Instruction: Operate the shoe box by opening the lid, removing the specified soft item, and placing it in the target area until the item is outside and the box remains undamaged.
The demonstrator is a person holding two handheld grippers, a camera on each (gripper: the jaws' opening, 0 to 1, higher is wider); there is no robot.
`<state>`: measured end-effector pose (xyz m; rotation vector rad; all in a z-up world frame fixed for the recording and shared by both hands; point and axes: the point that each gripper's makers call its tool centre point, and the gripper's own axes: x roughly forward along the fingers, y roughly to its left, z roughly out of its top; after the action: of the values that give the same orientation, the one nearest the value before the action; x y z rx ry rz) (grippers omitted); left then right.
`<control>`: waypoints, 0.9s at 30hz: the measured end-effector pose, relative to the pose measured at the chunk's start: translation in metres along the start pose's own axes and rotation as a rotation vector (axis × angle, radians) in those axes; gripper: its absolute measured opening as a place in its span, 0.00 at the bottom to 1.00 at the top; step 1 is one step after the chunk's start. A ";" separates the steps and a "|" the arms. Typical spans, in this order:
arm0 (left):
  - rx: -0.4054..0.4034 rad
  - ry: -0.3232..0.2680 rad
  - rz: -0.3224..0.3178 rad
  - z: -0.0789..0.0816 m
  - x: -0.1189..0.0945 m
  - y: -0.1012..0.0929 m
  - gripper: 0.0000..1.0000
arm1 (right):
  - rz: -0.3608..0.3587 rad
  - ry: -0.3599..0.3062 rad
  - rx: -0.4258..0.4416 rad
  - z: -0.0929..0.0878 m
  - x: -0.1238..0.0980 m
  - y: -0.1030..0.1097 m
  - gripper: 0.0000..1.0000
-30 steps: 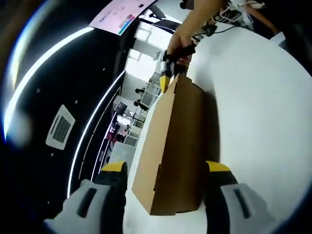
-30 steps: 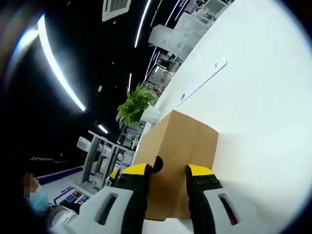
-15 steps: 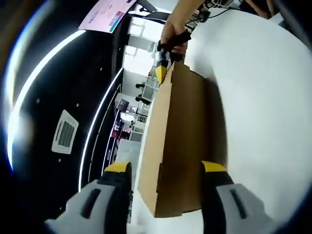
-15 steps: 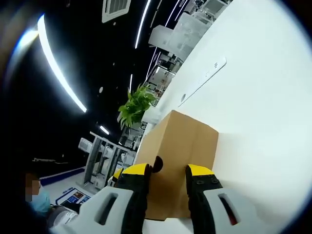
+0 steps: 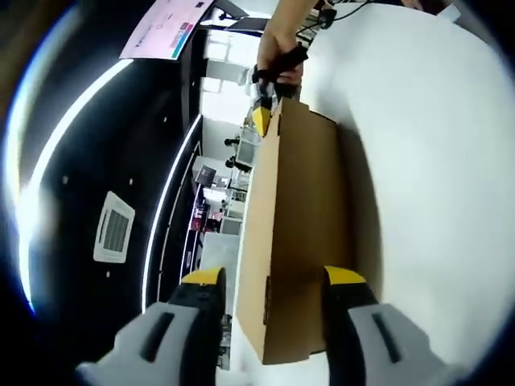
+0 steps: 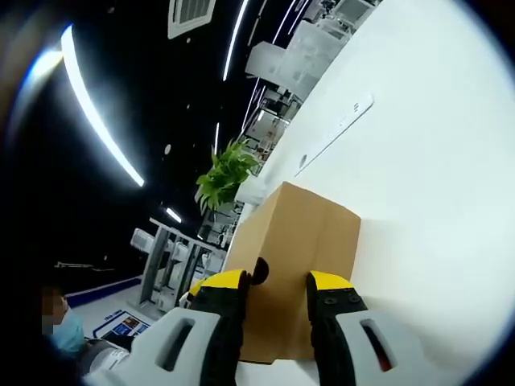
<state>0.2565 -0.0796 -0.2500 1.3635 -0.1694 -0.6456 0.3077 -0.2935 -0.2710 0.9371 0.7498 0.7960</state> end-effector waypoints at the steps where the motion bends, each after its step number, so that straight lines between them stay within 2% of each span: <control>1: 0.001 0.004 0.000 0.000 0.000 0.001 0.48 | 0.000 0.000 0.000 0.000 0.000 0.000 0.29; 6: 0.025 0.008 0.003 0.004 -0.001 0.002 0.48 | -0.002 0.001 0.000 -0.002 0.000 0.002 0.29; 11: 0.071 0.016 0.000 0.007 0.002 -0.003 0.44 | -0.001 0.000 0.001 -0.002 0.000 0.001 0.29; 20: 0.093 0.028 -0.006 0.008 0.004 -0.006 0.40 | 0.005 -0.001 0.006 -0.002 0.000 0.002 0.29; 24: 0.106 0.041 -0.027 0.007 0.005 -0.013 0.31 | 0.006 -0.002 0.006 -0.002 0.000 0.002 0.29; 27: 0.114 0.043 -0.031 0.008 0.006 -0.015 0.29 | 0.008 -0.002 0.008 0.000 0.000 0.000 0.29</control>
<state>0.2531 -0.0907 -0.2636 1.4909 -0.1533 -0.6399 0.3078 -0.2938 -0.2707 0.9485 0.7487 0.7995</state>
